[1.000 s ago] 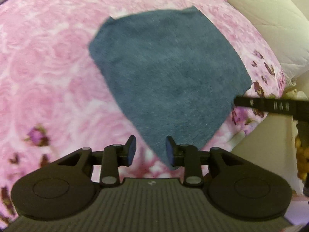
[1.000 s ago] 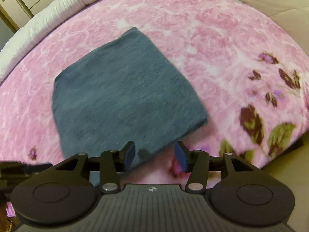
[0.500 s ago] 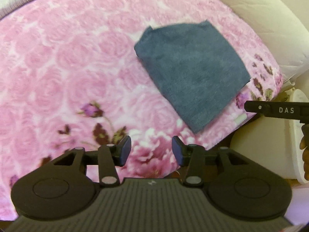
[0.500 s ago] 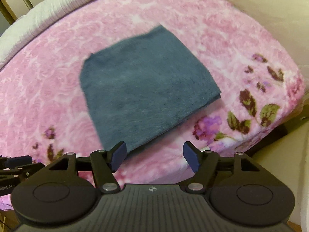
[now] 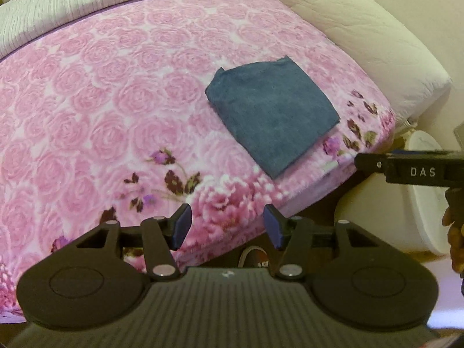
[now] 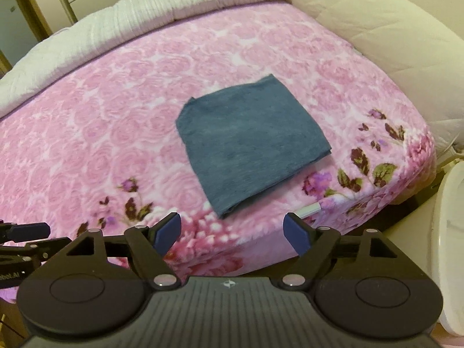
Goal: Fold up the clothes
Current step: 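Press the folded jeans flat with both grippers, then lift them away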
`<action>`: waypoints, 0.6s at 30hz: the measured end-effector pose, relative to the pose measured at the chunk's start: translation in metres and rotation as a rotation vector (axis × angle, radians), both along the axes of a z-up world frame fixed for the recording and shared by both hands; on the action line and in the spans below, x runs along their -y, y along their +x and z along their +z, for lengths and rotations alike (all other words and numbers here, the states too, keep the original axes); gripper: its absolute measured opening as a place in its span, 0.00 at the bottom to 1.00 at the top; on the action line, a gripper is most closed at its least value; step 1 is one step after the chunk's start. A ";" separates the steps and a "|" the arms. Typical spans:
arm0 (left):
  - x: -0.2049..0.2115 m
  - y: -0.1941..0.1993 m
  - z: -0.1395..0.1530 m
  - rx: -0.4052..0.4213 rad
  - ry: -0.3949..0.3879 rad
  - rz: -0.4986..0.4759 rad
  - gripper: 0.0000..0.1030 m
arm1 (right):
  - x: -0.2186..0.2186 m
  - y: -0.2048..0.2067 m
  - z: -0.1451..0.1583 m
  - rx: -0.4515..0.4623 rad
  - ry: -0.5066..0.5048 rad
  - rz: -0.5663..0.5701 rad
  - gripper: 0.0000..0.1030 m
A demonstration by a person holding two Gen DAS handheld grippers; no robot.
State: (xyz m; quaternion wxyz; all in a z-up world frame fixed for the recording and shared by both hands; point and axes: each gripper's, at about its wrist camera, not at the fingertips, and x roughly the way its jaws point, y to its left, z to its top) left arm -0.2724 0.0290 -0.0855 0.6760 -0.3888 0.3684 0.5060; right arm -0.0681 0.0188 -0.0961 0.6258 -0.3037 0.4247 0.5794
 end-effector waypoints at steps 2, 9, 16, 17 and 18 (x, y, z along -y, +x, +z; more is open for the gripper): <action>0.006 0.003 0.008 -0.004 0.013 -0.012 0.51 | 0.007 -0.003 0.008 -0.001 0.007 0.005 0.79; 0.014 0.015 0.028 -0.008 0.050 -0.037 0.52 | 0.029 0.003 0.019 -0.012 0.011 -0.018 0.81; 0.017 0.030 0.042 -0.017 0.071 -0.077 0.52 | 0.048 0.013 0.026 -0.026 0.007 -0.052 0.82; 0.018 0.032 0.043 -0.017 0.073 -0.081 0.52 | 0.050 0.015 0.026 -0.028 0.005 -0.059 0.82; 0.019 0.034 0.045 -0.018 0.074 -0.085 0.52 | 0.052 0.017 0.026 -0.030 0.003 -0.065 0.82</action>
